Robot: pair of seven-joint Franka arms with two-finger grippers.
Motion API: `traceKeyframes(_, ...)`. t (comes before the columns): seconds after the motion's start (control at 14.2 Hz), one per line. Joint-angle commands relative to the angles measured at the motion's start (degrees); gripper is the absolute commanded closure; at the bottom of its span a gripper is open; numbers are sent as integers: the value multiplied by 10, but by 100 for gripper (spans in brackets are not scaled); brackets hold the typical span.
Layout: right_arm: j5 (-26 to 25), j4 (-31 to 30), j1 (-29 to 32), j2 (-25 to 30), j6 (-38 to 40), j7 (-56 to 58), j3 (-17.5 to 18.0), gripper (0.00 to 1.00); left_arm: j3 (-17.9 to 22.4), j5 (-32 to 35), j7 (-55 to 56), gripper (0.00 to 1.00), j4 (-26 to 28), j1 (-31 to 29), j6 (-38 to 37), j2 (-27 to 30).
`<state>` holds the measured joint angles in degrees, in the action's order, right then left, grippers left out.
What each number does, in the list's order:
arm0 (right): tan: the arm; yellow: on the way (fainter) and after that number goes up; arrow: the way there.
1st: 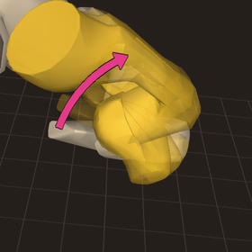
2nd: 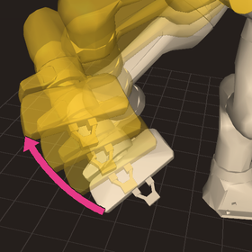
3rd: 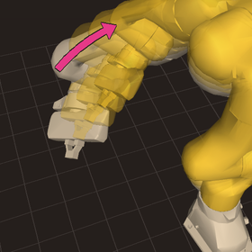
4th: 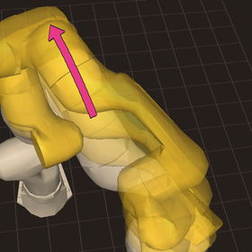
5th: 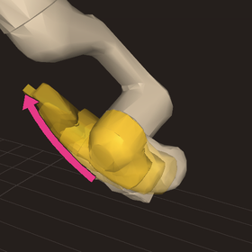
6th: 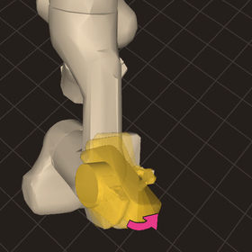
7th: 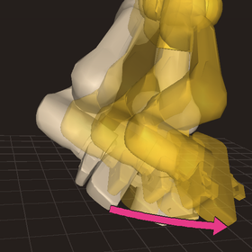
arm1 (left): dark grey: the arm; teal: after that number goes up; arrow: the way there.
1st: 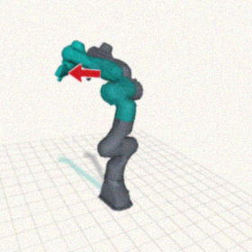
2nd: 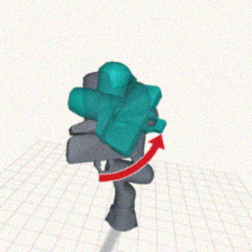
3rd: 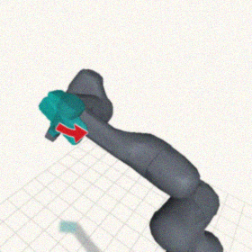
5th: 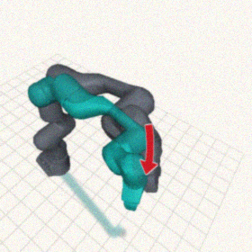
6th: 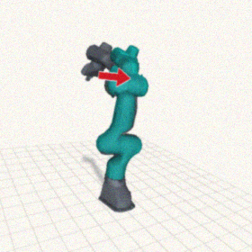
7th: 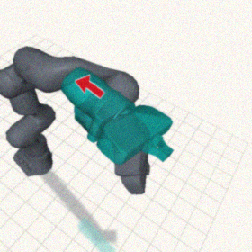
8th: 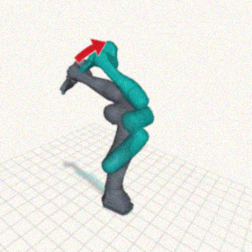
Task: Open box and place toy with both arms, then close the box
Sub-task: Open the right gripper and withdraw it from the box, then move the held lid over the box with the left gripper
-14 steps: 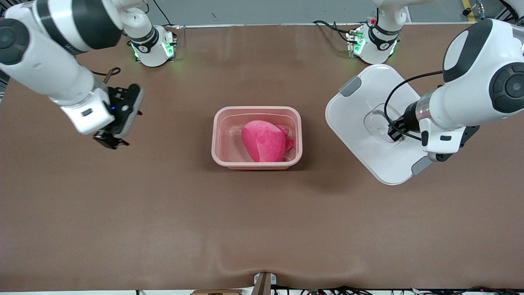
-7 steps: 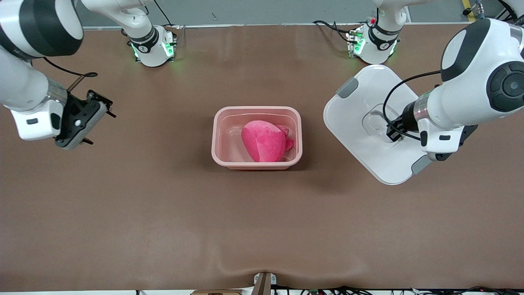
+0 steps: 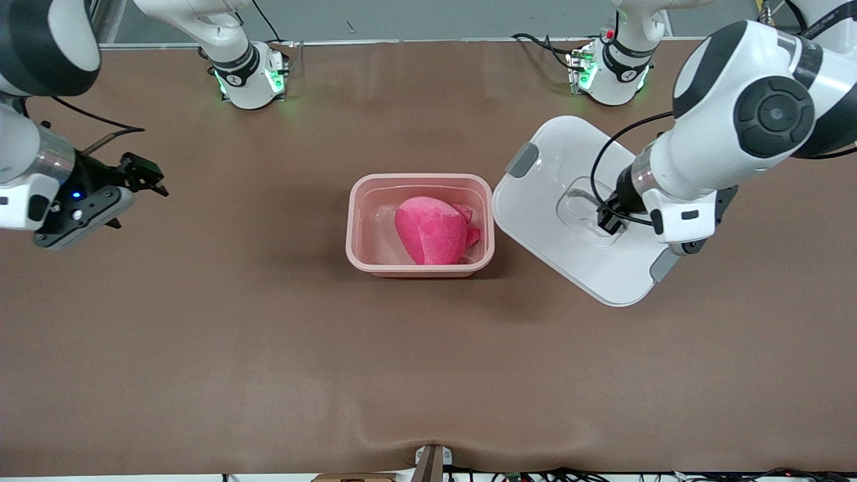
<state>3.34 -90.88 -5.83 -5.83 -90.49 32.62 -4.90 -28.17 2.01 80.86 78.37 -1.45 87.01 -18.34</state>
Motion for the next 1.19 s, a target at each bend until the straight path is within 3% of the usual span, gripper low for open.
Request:
traceKeyframes(0.0,-4,-5,28,11,1,-17,10,0,1,-12,54,100,-1,19,22,2)
traceKeyframes(0.21,-10,-3,39,18,0,-68,8,0,2,-8,122,100,0,48,47,1)
traceKeyframes(0.42,-8,-5,48,35,15,-238,9,0,2,-7,145,100,0,64,60,-3)
traceKeyframes(0.56,-8,-3,48,37,13,-290,8,0,3,-6,168,100,0,73,74,-7)
traceKeyframes(1.12,-14,-7,109,38,-43,-294,13,0,3,-3,278,100,0,96,122,-11)
